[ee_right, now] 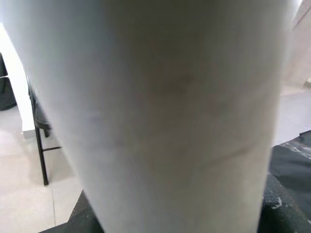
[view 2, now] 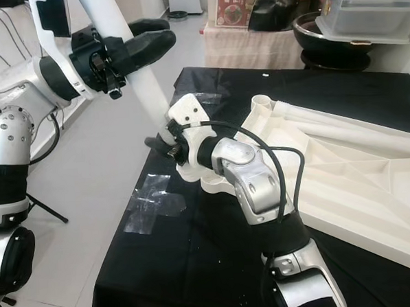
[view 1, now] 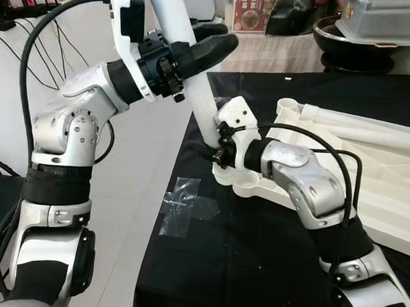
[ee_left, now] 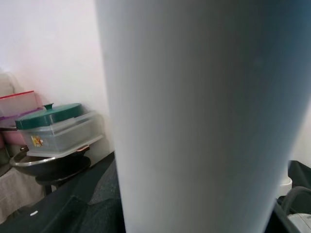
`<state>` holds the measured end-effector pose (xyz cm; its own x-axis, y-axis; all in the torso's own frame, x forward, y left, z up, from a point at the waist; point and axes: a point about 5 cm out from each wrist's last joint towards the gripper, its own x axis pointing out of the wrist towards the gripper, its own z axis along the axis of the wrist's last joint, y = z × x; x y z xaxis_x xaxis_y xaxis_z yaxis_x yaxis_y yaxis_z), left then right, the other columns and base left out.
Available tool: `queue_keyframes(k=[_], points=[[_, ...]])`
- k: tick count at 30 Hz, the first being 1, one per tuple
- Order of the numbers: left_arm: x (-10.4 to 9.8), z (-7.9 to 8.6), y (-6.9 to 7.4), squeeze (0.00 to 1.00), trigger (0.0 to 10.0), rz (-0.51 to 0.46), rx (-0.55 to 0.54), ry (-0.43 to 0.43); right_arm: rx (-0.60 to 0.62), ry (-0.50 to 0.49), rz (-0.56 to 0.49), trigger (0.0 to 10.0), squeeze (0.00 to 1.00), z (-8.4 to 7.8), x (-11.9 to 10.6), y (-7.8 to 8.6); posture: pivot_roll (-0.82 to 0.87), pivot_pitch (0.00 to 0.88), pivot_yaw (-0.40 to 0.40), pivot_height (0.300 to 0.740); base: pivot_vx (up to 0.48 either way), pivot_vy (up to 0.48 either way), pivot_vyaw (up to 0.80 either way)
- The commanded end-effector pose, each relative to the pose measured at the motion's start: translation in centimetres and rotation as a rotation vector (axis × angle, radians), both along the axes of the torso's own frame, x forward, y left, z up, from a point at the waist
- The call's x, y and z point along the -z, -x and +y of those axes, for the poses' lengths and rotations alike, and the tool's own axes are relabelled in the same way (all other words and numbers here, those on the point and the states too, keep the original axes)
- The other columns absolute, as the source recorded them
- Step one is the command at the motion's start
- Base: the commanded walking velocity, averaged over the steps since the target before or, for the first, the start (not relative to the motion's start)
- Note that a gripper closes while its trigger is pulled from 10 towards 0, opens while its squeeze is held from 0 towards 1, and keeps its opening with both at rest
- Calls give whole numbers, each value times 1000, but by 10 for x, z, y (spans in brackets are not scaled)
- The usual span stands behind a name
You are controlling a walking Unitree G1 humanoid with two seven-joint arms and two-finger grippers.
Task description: Building children table
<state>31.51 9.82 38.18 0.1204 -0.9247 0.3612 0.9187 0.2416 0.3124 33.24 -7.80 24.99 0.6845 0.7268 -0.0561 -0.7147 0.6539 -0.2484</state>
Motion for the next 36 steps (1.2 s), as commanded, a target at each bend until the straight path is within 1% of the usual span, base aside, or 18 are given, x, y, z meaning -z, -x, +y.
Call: queue_keyframes(k=[1,8,9,10,11,13,15,16,18,21,23,25,30,31,32,33,34,36], points=[[0,-22,8,0,0,-18,108,-15,-23,-36,-1,0,0,14,-5,4,-34,62,-25,740,0,0,0],[-4,-23,8,0,0,-35,97,5,-2,-46,-12,0,0,13,-7,4,-34,66,-27,740,0,0,0],[-8,-22,6,773,9725,-36,73,29,9,-51,-19,0,0,12,-8,3,-33,69,-27,740,0,0,0],[-8,-22,6,773,9725,-36,73,29,9,-51,-19,0,0,12,-8,3,-33,69,-27,740,0,0,0],[-17,-17,6,1000,10000,-39,55,76,24,-62,-26,0,0,10,-9,1,-32,72,-28,740,0,0,0],[-41,2,10,1000,10000,-49,39,189,89,-85,-40,0,0,0,-12,-7,-28,77,-28,740,0,0,0],[-41,2,10,1000,10000,-49,39,189,89,-85,-40,0,0,0,-12,-7,-28,77,-28,740,0,0,0],[-49,9,13,1000,10000,-53,41,227,114,-94,-44,0,0,-4,-13,-10,-26,81,-29,740,0,0,0],[-67,27,28,1000,10000,-85,55,283,189,-111,-58,0,0,-18,-16,-17,-17,93,-32,740,0,0,0],[-76,36,38,1000,10000,-109,62,306,232,-121,-67,0,0,-25,-18,-21,-11,102,-35,740,0,0,0],[-91,54,59,1000,10000,-177,25,333,337,-144,-92,0,0,-44,-23,-30,4,122,-43,740,0,0,0],[-94,60,66,1000,10000,-198,1,337,382,-158,-102,0,0,-51,-25,-34,4,122,-43,740,0,0,0],[-90,70,75,1000,10000,-190,-65,339,475,-191,-126,0,0,-67,-32,-42,13,144,-47,740,0,0,0],[-78,73,75,1000,10000,-150,-109,328,495,-220,-132,0,0,-73,-37,-45,17,165,-48,740,0,0,0],[-56,73,71,1000,10000,-79,-159,292,473,-246,-145,0,0,-76,-42,-46,20,179,-48,740,0,0,0],[-56,73,71,1000,10000,-79,-159,292,473,-246,-145,0,0,-76,-42,-46,20,179,-48,740,0,0,0],[-33,71,66,1000,10000,-5,-203,253,432,-264,-154,0,0,-76,-46,-46,22,191,-46,740,0,0,0],[29,58,59,424,10000,175,-273,126,300,-288,-168,6863,0,-71,-53,-43,22,214,-43,740,0,0,0]])
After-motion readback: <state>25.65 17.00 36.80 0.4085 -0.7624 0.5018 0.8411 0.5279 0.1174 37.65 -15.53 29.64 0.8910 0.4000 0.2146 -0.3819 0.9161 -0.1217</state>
